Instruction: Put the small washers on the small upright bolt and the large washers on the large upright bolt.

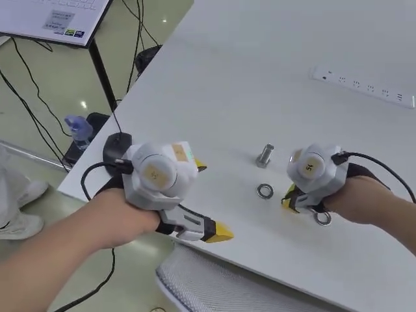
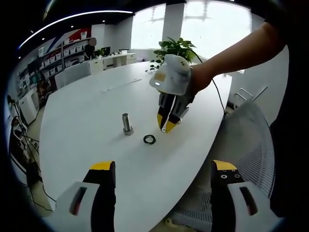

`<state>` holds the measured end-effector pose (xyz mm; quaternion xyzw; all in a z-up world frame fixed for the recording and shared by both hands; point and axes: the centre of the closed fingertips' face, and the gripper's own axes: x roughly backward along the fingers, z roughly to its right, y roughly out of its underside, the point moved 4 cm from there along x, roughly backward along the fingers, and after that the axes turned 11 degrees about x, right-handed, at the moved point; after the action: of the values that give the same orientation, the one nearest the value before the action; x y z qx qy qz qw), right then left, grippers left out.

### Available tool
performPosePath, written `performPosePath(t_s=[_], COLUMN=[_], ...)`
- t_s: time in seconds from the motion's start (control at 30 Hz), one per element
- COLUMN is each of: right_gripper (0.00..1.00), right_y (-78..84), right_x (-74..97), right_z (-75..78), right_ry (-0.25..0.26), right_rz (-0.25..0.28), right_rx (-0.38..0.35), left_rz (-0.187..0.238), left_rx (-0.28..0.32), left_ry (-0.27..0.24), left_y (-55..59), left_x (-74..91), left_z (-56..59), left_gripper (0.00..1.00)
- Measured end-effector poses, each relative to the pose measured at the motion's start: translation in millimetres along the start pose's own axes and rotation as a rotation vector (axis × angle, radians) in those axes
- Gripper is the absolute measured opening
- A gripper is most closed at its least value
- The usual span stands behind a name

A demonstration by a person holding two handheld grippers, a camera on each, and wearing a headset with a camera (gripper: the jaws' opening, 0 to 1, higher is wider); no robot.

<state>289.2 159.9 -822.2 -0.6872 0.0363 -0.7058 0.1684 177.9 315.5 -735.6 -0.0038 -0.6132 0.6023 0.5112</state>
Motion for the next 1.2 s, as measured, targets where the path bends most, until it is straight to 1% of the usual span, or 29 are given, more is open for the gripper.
performPosePath(t_s=[0.1,0.23,0.37,0.47,0.6,0.73,1.0,1.2], right_gripper=[0.12,0.12,0.12,0.12,0.12,0.12,0.12,0.12], right_y=[6.3,18.1,25.8,31.2,40.8,54.1,77.3,95.8], right_x=[6.5,19.2,31.7,41.1,51.4,61.6,73.7,81.7], right_z=[1.8,2.6,2.5,0.8,-1.6,-4.1,-4.1,1.3], right_ry=[0.007,0.020,0.035,0.043,0.053,0.063,0.079,0.093], right_rz=[0.002,0.007,0.024,0.034,0.033,0.022,0.005,-0.020], right_rx=[-0.019,-0.051,-0.072,-0.096,-0.120,-0.136,-0.181,-0.204], left_rz=[0.001,0.003,0.011,0.004,0.008,0.009,0.003,0.004], left_rx=[0.006,0.009,0.014,0.012,0.016,0.020,0.007,0.006], left_ry=[0.000,-0.007,-0.013,-0.019,-0.020,-0.024,-0.023,-0.029], left_y=[-0.5,-1.8,-5.2,-5.5,-7.2,-8.5,-13.0,-15.1], left_x=[-0.2,-0.3,-1.2,-1.8,-3.6,-7.3,-13.3,-14.8], left_z=[-1.0,-4.2,-6.7,-8.1,-8.2,-7.4,-1.9,-3.8], left_gripper=[0.80,0.81,0.82,0.82,0.82,0.82,0.82,0.82])
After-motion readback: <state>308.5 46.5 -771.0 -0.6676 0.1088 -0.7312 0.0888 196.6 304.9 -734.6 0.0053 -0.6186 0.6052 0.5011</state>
